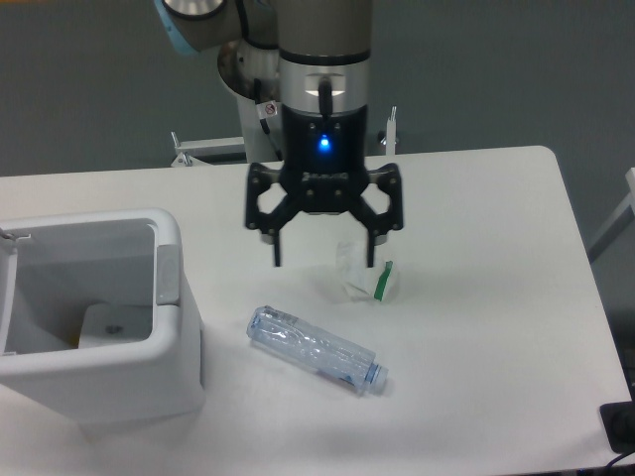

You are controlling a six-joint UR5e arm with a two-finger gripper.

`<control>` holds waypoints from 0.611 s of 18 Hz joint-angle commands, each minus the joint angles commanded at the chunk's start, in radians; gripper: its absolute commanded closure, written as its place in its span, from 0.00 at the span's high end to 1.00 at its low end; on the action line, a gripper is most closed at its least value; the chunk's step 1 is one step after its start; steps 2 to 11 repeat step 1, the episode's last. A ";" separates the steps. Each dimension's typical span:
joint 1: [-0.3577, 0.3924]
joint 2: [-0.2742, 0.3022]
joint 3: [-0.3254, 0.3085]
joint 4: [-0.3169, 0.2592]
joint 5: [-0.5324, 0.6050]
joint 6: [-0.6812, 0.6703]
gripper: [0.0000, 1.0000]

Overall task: Open the trash can
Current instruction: 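Lift the bin lid open and move the gripper away above the bottle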

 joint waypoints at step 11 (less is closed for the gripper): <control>0.000 0.002 -0.003 0.002 0.009 0.000 1.00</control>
